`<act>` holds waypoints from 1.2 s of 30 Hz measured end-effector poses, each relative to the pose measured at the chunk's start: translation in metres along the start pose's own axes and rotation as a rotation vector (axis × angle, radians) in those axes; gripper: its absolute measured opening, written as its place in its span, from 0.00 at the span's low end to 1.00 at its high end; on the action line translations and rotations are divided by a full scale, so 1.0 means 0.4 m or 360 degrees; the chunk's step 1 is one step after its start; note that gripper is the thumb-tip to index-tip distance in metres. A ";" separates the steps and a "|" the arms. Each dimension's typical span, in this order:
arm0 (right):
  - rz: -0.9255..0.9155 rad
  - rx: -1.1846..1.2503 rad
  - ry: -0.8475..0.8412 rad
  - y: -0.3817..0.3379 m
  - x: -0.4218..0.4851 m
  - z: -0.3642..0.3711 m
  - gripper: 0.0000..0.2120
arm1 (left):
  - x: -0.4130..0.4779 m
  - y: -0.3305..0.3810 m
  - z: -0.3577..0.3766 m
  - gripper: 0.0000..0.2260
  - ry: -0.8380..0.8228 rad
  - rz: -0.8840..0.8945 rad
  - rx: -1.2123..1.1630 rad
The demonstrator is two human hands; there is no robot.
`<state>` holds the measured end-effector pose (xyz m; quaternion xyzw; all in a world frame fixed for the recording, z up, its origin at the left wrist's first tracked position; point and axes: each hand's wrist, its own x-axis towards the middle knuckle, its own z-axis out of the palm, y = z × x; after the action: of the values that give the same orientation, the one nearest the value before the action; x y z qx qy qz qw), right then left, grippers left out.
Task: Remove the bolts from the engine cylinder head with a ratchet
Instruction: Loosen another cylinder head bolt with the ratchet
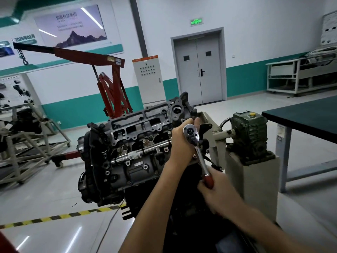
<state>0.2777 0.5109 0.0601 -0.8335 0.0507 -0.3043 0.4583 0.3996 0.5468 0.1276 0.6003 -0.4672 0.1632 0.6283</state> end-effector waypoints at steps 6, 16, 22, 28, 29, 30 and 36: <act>-0.0421 -0.1281 -0.0381 -0.004 0.162 -0.312 0.03 | 0.027 0.006 -0.045 0.19 -0.0431 0.0043 0.0249; 0.0022 -0.0033 0.0212 0.015 -0.023 0.008 0.06 | -0.010 0.002 0.045 0.20 0.0289 0.0034 -0.0078; 0.0003 0.0066 0.0115 -0.007 -0.018 0.033 0.12 | 0.003 -0.008 -0.012 0.21 -0.0098 0.0015 0.0004; -0.0386 -0.1193 -0.0334 0.000 0.124 -0.289 0.06 | 0.029 -0.003 -0.036 0.21 -0.0391 0.0041 0.0261; -0.0455 -0.1329 -0.0290 -0.010 0.143 -0.306 0.07 | 0.027 -0.004 -0.036 0.21 -0.0355 0.0029 0.0227; -0.0487 -0.1373 -0.0244 -0.015 0.147 -0.307 0.07 | 0.022 -0.006 -0.034 0.20 -0.0290 0.0014 0.0163; -0.0031 -0.0375 0.0167 0.036 -0.010 -0.070 0.05 | -0.011 0.003 0.041 0.19 0.0230 -0.0107 -0.0250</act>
<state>0.2616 0.4836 0.0579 -0.8650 0.1020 -0.3438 0.3509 0.3902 0.5339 0.1223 0.5512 -0.4117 0.1478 0.7105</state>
